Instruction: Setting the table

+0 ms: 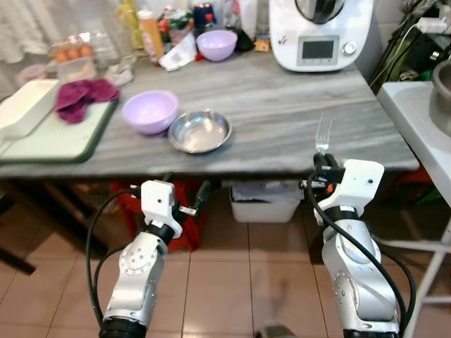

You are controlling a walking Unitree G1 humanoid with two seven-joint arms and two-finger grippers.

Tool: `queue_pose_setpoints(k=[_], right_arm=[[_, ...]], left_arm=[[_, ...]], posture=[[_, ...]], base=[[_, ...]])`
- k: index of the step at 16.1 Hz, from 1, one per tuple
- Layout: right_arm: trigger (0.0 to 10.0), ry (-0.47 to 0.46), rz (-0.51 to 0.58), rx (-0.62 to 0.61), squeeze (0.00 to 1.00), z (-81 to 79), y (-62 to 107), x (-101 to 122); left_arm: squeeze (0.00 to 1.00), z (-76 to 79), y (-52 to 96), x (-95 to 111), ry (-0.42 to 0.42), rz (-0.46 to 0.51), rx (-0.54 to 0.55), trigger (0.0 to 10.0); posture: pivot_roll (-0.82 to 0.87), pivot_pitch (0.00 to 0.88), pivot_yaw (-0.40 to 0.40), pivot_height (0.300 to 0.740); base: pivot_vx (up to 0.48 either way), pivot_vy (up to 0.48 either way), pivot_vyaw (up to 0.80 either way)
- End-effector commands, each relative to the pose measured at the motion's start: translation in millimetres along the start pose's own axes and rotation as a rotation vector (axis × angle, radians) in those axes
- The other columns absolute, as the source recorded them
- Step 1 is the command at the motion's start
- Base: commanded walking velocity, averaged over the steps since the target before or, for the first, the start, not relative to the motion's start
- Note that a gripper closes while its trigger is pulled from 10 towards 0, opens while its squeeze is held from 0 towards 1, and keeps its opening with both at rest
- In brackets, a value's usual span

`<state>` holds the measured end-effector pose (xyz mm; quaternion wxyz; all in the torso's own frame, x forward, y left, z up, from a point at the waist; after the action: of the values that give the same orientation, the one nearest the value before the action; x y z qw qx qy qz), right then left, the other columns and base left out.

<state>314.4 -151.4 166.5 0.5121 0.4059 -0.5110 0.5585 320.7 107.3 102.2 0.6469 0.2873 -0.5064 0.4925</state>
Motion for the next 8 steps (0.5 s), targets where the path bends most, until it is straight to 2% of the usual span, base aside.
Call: queue_pose_setpoints(k=[1,7,8], right_arm=[[10.0,0.01,0.001,-0.009,0.0,4.3,-0.8,0.7],[10.0,0.018,-0.001,-0.016,0.0,5.4,-0.4,0.1],[10.0,0.019,0.0,-0.017,0.0,5.8,-0.5,0.3]], left_arm=[[0.0,4.3,-0.9,0.2,-0.005,-0.002,-0.02,10.0],[0.0,7.4,-0.4,0.5,-0.008,-0.006,-0.045,10.0],[0.0,9.6,-0.3,5.8,0.002,0.017,-0.055,10.0]], posture=[[-0.21,0.11,0.057,0.74],[-0.22,0.112,0.055,0.74],[-0.22,0.112,0.055,0.74]], base=[[0.48,0.0,0.0],[0.477,0.0,0.0],[0.0,0.0,0.0]])
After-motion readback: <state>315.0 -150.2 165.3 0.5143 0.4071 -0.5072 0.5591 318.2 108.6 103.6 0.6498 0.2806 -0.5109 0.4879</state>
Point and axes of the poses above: a point about 5 cm out from each wrist's last joint towards the gripper, its own y axis pointing back from the gripper into the wrist, its own x axis along the axis of the wrist's last joint, z = x × y, the point moved 3 cm from there along -y, pointing out of the wrist towards the gripper, and after that the axes turned 14 degrees about y, right-handed, at the moved point
